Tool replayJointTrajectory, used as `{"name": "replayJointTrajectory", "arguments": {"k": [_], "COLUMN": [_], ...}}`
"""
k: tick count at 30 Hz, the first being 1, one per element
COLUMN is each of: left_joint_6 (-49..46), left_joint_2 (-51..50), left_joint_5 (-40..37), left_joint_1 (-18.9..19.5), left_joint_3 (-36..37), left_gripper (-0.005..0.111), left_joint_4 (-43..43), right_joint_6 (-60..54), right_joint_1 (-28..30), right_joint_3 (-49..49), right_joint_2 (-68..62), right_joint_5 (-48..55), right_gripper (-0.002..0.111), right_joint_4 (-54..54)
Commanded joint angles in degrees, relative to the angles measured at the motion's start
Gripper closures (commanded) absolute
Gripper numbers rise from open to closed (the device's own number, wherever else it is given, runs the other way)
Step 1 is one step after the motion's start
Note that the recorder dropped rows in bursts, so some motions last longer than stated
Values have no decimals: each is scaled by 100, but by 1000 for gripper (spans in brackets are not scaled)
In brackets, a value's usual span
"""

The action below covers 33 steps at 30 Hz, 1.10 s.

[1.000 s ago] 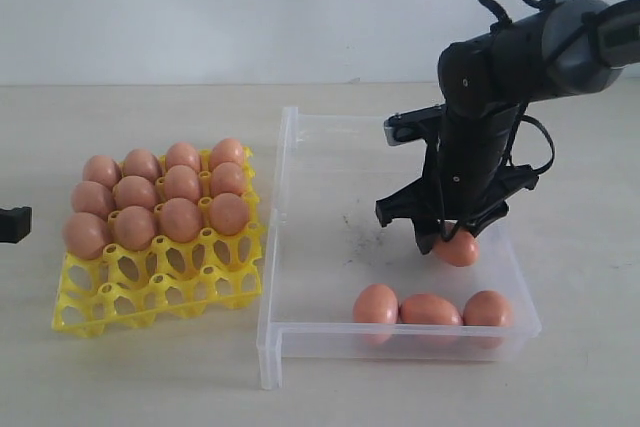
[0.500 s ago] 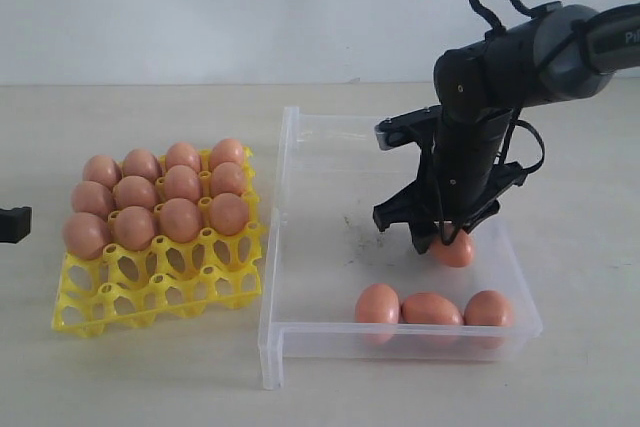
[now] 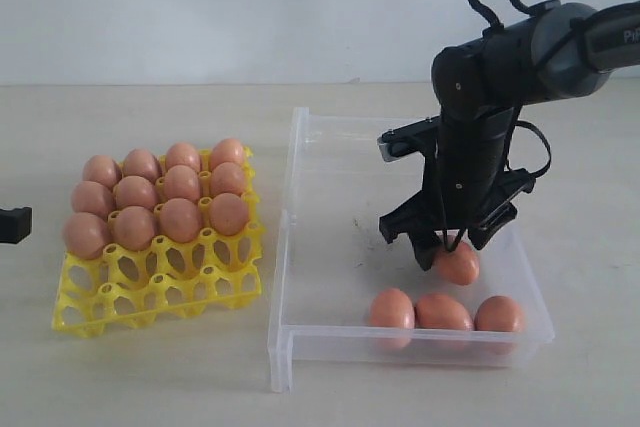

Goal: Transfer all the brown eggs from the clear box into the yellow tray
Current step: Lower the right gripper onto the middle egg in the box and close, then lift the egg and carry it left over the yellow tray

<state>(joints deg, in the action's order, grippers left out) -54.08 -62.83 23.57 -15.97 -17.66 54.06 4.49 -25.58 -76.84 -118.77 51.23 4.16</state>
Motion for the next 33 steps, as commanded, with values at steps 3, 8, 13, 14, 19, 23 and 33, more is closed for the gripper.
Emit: {"name": "replayJointTrajectory", "arguments": {"k": [3, 8, 13, 14, 19, 23, 33], "left_joint_6": [55, 55, 55, 55, 55, 55, 55], "left_joint_2": [45, 45, 45, 45, 45, 45, 45], "left_joint_5": [-3, 10, 10, 10, 10, 60, 71], "left_joint_1": [11, 11, 11, 11, 11, 11, 11], "left_joint_3": [25, 25, 25, 25, 25, 25, 25], "left_gripper": [103, 103, 103, 103, 103, 103, 103], "left_joint_4": [-4, -4, -4, -4, -4, -4, -4], "right_joint_6": [-137, -360, -333, -268, -125, -125, -281], "right_joint_1": [45, 45, 45, 45, 33, -42, -1034], "right_joint_3": [72, 72, 72, 72, 91, 293, 1168], "right_joint_2": [-127, -127, 52, 136, 673, 1074, 1390], "right_joint_5": [173, 174, -314, -537, -1533, -2409, -5406], "right_gripper": [84, 108, 108, 108, 108, 108, 108], "right_joint_4": [103, 13, 13, 13, -28, -89, -89]}}
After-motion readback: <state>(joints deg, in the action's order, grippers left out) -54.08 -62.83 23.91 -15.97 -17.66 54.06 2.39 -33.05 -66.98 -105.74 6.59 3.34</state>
